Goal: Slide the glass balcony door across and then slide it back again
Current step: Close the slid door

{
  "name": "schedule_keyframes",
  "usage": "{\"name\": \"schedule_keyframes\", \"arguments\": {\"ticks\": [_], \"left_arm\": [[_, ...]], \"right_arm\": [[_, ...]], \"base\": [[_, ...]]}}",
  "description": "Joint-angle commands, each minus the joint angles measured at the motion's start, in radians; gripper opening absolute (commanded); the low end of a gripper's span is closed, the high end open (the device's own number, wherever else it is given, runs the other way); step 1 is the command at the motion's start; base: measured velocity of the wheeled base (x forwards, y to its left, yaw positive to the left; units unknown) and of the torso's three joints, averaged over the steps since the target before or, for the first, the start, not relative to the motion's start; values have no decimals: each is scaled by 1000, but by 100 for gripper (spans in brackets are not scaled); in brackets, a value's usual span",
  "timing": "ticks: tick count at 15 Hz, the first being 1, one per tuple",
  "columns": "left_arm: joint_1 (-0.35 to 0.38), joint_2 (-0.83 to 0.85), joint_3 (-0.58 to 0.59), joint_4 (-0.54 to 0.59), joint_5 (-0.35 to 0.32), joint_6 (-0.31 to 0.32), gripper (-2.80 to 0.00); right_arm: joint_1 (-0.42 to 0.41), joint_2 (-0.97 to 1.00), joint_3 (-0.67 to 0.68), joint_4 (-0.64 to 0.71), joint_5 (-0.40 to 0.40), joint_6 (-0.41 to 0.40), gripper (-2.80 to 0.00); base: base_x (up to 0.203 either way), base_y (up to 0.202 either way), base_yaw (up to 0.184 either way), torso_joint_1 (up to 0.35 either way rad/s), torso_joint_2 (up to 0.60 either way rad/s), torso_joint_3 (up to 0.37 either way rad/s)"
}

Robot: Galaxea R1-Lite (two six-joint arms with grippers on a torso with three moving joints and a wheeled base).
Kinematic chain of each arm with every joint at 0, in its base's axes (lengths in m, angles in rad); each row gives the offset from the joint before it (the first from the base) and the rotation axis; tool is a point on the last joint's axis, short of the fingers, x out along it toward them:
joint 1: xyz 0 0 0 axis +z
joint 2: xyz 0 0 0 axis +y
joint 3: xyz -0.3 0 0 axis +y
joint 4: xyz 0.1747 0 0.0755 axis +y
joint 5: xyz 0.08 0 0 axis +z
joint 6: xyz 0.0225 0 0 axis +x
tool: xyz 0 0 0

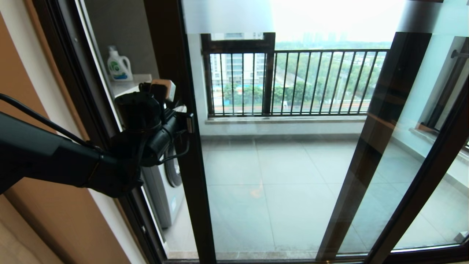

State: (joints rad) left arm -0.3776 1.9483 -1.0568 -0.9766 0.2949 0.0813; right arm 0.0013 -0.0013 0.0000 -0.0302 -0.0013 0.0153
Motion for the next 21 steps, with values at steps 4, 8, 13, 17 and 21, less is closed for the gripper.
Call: {"name": "schedule_keyframes", "arguments": {"ticks": [4,8,13,17,21], "left_arm": [[40,8,-2,-8,7,2,-280],[49,8,1,-8,6,2,-280],[86,0,9,-8,-19,2,-280],[118,-2,9,-8,-25,2,-280],[171,-6,25,-8,-54,2,-280]], "right_arm": [[0,1,12,0,0,0,-280],[0,1,11,0,0,0,-280],[0,1,12,0,0,0,-280],[0,1,12,0,0,0,-280],[0,1,11,0,0,0,-280]], "base": [[0,0,0,0,0,0],[0,0,0,0,0,0],[0,0,0,0,0,0],[0,0,0,0,0,0],[0,0,0,0,0,0]]}}
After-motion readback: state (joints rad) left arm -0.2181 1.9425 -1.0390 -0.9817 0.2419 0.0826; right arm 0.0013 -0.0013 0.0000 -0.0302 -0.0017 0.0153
